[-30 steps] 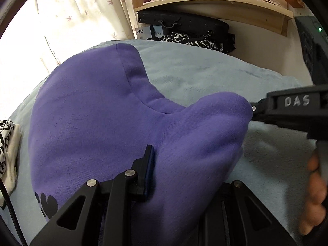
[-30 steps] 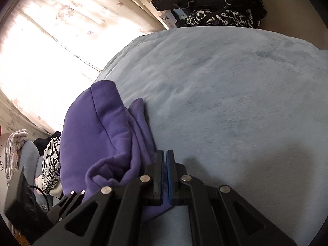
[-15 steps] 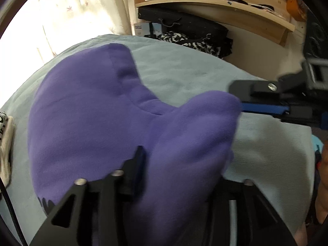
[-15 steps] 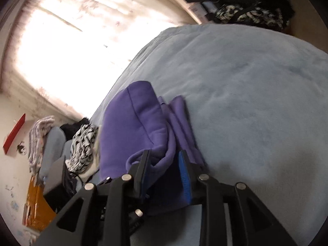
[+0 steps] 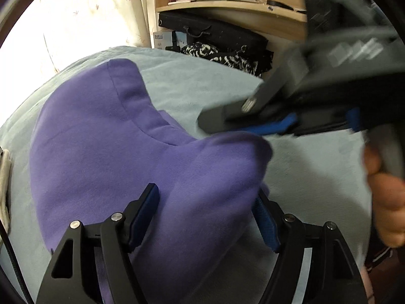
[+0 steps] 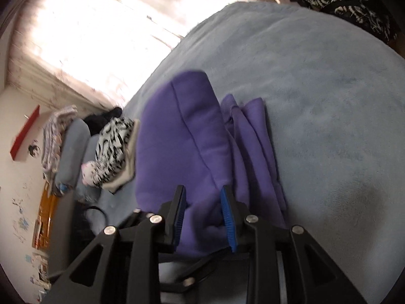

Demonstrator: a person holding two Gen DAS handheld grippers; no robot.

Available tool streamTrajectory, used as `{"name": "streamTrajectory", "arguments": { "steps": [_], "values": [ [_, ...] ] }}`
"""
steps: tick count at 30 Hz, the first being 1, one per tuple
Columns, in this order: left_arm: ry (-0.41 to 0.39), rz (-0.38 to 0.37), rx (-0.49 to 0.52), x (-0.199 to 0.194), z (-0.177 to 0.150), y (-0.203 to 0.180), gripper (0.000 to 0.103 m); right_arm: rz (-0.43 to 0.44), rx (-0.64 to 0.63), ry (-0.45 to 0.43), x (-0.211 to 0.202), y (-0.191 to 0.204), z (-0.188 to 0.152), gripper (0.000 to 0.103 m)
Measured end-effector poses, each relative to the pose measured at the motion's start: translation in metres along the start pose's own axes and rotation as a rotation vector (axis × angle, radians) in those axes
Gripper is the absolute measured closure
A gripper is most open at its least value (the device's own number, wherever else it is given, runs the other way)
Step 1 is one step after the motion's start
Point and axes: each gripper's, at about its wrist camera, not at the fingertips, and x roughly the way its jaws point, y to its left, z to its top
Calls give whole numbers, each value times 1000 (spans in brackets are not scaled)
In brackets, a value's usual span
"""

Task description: Fold large clothes

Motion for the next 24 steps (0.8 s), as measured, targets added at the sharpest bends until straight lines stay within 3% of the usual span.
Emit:
{"name": "streamTrajectory", "arguments": {
  "steps": [5,11,14,18,22,24],
  "values": [
    [-27,-14,30,-26,2,-4,32,-40,-26,87,21,-2,-1,75],
    [-77,-35,-12,-73,6,18,30,-37,-18,107,25,-4,-2,75],
    [-83,5,-102,-90,5,58,29,-24,-13,113,22,-6,1,75],
    [-49,51,-307,-90,-4,132,29,-10,-11,119,21,-6,5,75],
    [-1,-12,-504,-75,-27,199,32,25,12,142,24,-10,11,75],
    [35,-49,-574,-60,-39,223,39,47,23,167,29,-13,15,74]
  ]
}}
